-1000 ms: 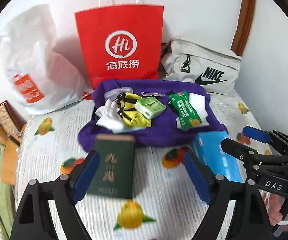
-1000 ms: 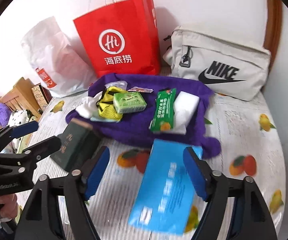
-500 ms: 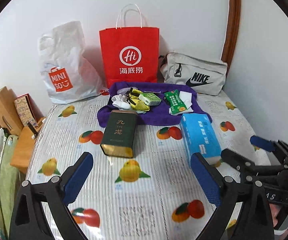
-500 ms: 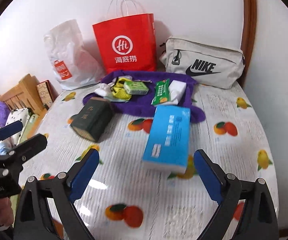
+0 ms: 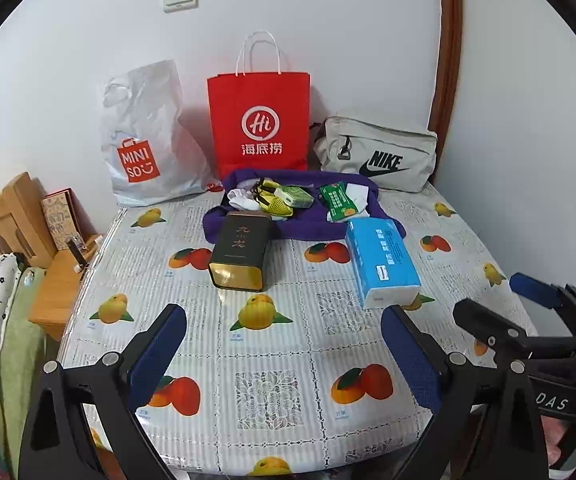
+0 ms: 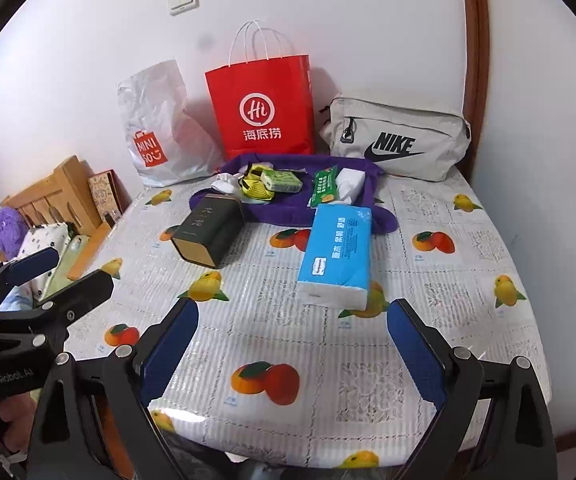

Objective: Organize soft objects

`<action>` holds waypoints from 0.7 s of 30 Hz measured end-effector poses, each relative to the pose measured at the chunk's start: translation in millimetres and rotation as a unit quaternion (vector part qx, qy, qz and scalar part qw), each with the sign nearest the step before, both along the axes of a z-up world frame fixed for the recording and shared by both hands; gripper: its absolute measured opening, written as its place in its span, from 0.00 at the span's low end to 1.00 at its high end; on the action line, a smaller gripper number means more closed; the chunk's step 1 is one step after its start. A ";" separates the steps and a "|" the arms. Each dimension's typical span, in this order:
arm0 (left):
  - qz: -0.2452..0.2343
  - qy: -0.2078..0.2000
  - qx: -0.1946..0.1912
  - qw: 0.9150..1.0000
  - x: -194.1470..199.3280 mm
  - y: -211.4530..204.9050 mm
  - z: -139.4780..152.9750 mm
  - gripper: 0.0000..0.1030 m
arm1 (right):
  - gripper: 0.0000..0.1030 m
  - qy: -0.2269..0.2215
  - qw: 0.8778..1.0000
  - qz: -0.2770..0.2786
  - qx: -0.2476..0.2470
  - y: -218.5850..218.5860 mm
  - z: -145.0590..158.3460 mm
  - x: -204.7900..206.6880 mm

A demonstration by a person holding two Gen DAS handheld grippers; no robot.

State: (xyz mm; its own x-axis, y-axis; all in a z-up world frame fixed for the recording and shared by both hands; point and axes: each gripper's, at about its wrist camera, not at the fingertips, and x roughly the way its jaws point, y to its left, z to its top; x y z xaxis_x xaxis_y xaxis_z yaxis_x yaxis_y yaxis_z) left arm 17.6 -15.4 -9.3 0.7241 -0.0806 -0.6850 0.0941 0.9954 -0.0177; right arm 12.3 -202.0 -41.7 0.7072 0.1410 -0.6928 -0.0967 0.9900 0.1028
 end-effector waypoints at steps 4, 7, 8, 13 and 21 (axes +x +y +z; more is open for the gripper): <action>-0.003 -0.006 -0.003 1.000 -6.2 -0.8 2.7 0.96 | 0.92 -0.001 1.000 -0.007 0.004 -4.2 0.2 -7.0; -0.001 -0.005 -0.002 1.000 -9.0 -2.7 1.7 0.96 | 0.92 -0.003 1.000 -0.010 0.009 -7.9 1.0 -11.2; -0.003 -0.005 -0.002 1.000 -9.8 -3.4 1.4 0.96 | 0.92 -0.004 1.000 -0.012 0.010 -9.2 1.3 -12.7; -0.006 -0.006 0.003 1.000 -15.2 -5.7 1.0 0.96 | 0.92 -0.006 1.000 -0.015 0.007 -13.6 2.6 -17.3; -0.008 -0.012 0.005 1.000 -19.7 -6.5 5.7 0.96 | 0.92 -0.010 1.000 -0.009 0.001 -11.5 6.0 -22.8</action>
